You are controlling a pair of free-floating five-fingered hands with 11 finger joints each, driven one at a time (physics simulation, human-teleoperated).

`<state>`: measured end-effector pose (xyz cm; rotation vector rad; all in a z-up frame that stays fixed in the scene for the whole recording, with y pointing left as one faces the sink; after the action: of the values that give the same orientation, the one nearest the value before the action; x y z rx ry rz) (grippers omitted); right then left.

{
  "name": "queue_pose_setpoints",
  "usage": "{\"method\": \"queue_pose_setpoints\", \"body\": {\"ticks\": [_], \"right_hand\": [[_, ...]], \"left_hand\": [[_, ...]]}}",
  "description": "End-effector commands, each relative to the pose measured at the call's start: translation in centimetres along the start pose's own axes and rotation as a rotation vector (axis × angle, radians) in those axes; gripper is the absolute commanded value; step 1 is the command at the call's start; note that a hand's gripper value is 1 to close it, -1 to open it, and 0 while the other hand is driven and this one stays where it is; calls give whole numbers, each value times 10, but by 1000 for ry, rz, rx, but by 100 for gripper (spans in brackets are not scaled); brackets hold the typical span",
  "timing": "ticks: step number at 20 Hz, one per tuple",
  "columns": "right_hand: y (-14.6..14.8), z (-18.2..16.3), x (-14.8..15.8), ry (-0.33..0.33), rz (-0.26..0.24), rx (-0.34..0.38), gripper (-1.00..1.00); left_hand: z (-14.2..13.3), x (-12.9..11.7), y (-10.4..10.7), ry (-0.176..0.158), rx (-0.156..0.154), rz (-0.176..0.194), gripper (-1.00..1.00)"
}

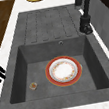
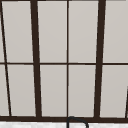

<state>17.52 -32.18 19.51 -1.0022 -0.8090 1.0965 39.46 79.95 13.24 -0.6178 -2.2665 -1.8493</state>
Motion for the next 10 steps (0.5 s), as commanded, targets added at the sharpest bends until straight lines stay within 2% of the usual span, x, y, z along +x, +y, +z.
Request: {"method": "queue_pose_setpoints", "body": {"ticks": [1, 5, 7, 10], "right_hand": [[0, 0, 0, 0, 0, 0, 0], [0, 0, 0, 0, 0, 0, 0], [0, 0, 0, 0, 0, 0, 0], [0, 0, 0, 0, 0, 0, 0]], "left_hand": [[-12, 18, 5, 42, -89, 13, -100], [-30, 40, 12, 64, -89, -3, -100], [-43, 51, 20, 54, -71, -21, -100], [-58, 63, 33, 36, -66, -33, -100]]}}
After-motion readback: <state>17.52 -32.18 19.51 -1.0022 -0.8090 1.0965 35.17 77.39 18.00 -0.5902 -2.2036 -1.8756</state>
